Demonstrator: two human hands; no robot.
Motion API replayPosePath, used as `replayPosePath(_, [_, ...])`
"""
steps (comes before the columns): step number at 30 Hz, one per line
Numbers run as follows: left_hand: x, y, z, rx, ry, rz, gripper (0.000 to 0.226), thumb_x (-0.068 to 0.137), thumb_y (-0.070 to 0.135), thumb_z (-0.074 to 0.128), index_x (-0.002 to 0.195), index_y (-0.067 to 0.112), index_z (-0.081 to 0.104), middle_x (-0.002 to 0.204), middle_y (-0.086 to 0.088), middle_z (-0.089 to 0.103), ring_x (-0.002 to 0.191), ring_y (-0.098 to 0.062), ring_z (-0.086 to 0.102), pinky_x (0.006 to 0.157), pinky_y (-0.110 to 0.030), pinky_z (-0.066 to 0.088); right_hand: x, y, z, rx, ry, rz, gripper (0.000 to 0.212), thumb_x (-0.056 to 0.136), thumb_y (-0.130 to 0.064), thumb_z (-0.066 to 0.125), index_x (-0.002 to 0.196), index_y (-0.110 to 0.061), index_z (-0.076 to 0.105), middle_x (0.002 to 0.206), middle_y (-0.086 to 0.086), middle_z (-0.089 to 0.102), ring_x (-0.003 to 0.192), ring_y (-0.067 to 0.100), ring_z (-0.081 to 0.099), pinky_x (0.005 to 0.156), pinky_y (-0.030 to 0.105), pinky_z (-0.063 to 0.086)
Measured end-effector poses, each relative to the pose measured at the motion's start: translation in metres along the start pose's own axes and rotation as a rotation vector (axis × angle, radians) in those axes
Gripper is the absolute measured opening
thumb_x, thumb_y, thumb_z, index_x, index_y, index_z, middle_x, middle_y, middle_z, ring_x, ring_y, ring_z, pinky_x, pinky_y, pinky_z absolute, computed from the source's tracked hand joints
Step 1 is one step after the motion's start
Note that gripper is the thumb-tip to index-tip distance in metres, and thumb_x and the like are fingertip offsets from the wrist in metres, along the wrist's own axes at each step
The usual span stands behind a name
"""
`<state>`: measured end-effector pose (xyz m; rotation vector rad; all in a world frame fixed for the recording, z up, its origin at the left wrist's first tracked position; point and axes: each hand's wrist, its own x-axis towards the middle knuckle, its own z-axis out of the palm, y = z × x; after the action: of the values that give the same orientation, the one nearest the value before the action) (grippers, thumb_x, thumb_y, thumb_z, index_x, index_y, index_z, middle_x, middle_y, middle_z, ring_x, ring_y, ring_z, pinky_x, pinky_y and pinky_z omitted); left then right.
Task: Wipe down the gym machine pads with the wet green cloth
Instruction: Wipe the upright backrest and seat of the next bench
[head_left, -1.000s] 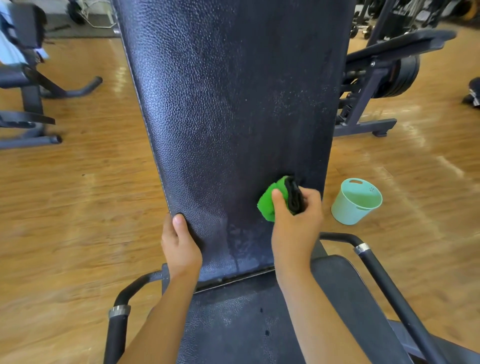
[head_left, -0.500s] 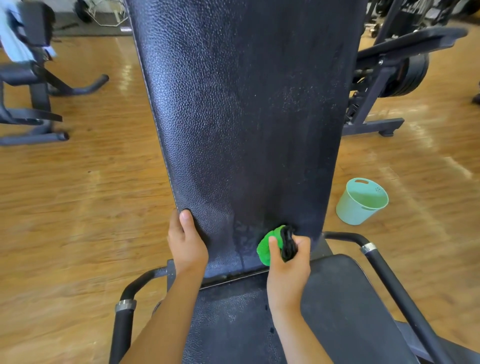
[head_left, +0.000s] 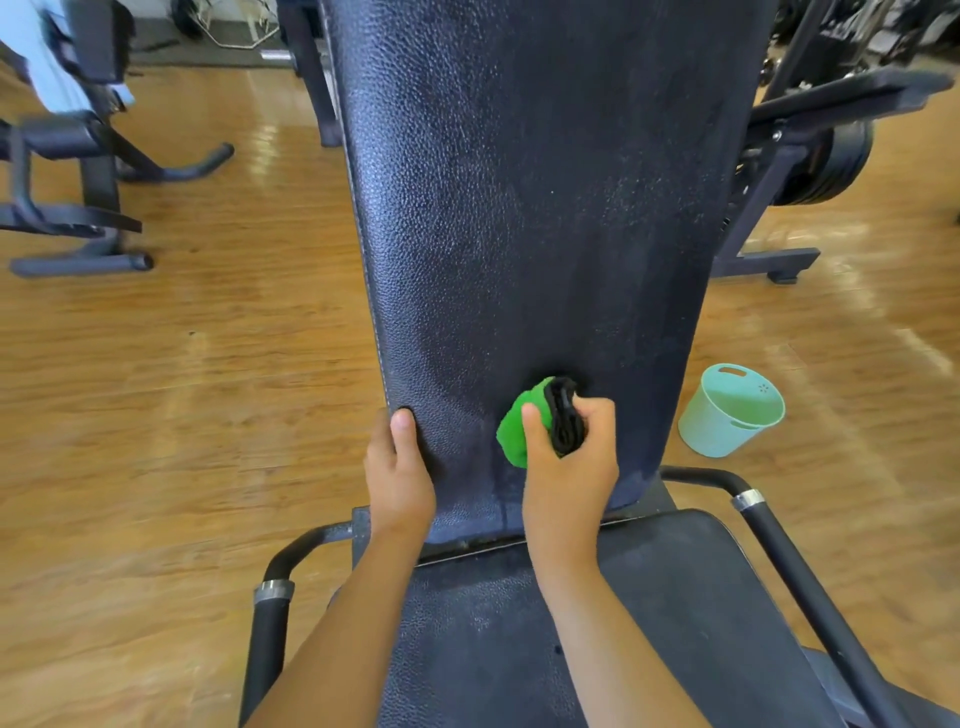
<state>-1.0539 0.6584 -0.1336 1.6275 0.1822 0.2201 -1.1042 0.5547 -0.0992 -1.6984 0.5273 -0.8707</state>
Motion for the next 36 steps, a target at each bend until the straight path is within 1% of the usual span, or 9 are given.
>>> replayPosePath(5, [0.000, -0.001, -0.002, -0.007, -0.041, 0.010, 0.036, 0.087, 0.056, 0.028, 0.089, 0.028, 0.051, 0.088, 0.017, 0.055, 0.081, 0.008, 0.052, 0.072, -0.019, 0.035, -0.049, 0.051, -0.008, -0.080, -0.019, 0.236, 0.027, 0.086, -0.015, 0.070, 0.083, -0.023, 0.045, 0.083, 0.004, 0.055, 0.078, 0.021, 0.049, 0.068, 0.018, 0.039])
replayPosePath(10, [-0.003, 0.005, -0.003, -0.002, -0.069, -0.026, 0.026, 0.104, 0.028, 0.029, 0.085, 0.037, 0.044, 0.089, 0.025, 0.046, 0.077, 0.022, 0.047, 0.070, -0.004, 0.032, -0.046, 0.050, -0.004, -0.021, 0.031, 0.319, 0.028, 0.084, -0.007, 0.071, 0.078, -0.018, 0.046, 0.076, -0.001, 0.050, 0.072, 0.018, 0.044, 0.063, 0.015, 0.039])
replayPosePath(14, [-0.003, 0.007, -0.005, 0.004, -0.082, -0.052, 0.017, 0.104, 0.029, 0.028, 0.103, 0.024, 0.044, 0.090, 0.026, 0.045, 0.093, -0.001, 0.043, 0.080, -0.009, 0.027, -0.019, 0.008, 0.008, 0.033, 0.037, 0.133, 0.024, 0.082, -0.010, 0.074, 0.083, -0.015, 0.050, 0.082, 0.002, 0.055, 0.077, 0.016, 0.048, 0.073, 0.028, 0.043])
replayPosePath(18, [0.001, 0.000, -0.008, 0.002, -0.128, -0.032, 0.039, 0.103, 0.036, 0.027, 0.121, 0.013, 0.053, 0.120, 0.005, 0.057, 0.118, -0.011, 0.045, 0.098, -0.023, 0.032, 0.008, -0.028, 0.016, -0.041, -0.031, -0.066, 0.024, 0.082, -0.015, 0.074, 0.086, -0.014, 0.050, 0.087, 0.004, 0.056, 0.078, 0.013, 0.047, 0.069, 0.021, 0.039])
replayPosePath(21, [0.001, 0.002, -0.009, -0.011, -0.146, -0.035, 0.029, 0.103, 0.034, 0.028, 0.115, 0.022, 0.050, 0.113, 0.009, 0.055, 0.113, -0.009, 0.047, 0.094, -0.020, 0.030, 0.000, -0.021, 0.013, -0.158, -0.065, -0.206, 0.022, 0.083, -0.015, 0.074, 0.088, -0.012, 0.053, 0.086, 0.002, 0.050, 0.076, 0.009, 0.045, 0.067, 0.012, 0.035])
replayPosePath(24, [0.001, 0.003, -0.009, -0.030, -0.167, -0.039, 0.024, 0.103, 0.034, 0.028, 0.103, 0.026, 0.051, 0.102, 0.015, 0.055, 0.096, 0.000, 0.051, 0.083, -0.010, 0.034, -0.019, 0.002, 0.010, -0.248, -0.125, -0.275, 0.019, 0.084, -0.019, 0.074, 0.090, -0.010, 0.058, 0.086, -0.001, 0.047, 0.076, 0.016, 0.050, 0.067, 0.019, 0.039])
replayPosePath(28, [0.001, 0.003, -0.010, -0.051, -0.189, -0.038, 0.023, 0.096, 0.051, 0.031, 0.095, 0.037, 0.049, 0.098, 0.021, 0.053, 0.090, 0.013, 0.050, 0.079, -0.009, 0.035, -0.032, 0.014, 0.006, -0.322, -0.232, -0.269, 0.018, 0.084, -0.020, 0.074, 0.090, -0.013, 0.058, 0.087, -0.004, 0.049, 0.077, 0.019, 0.055, 0.065, 0.027, 0.043])
replayPosePath(32, [0.003, -0.002, -0.010, -0.067, -0.186, -0.039, 0.029, 0.086, 0.057, 0.030, 0.093, 0.038, 0.050, 0.095, 0.019, 0.057, 0.086, 0.019, 0.051, 0.077, -0.005, 0.036, -0.015, -0.009, 0.002, -0.316, -0.312, -0.252, 0.016, 0.080, -0.016, 0.077, 0.089, -0.014, 0.063, 0.086, -0.003, 0.053, 0.076, 0.009, 0.051, 0.066, 0.015, 0.040])
replayPosePath(36, [0.000, -0.001, -0.010, -0.088, -0.203, -0.079, 0.020, 0.100, 0.048, 0.035, 0.096, 0.034, 0.048, 0.092, 0.023, 0.050, 0.084, 0.016, 0.049, 0.072, -0.005, 0.035, 0.015, -0.061, 0.016, -0.252, -0.279, -0.400, 0.024, 0.080, -0.015, 0.077, 0.103, -0.012, 0.069, 0.097, -0.003, 0.050, 0.084, -0.002, 0.044, 0.076, -0.001, 0.033])
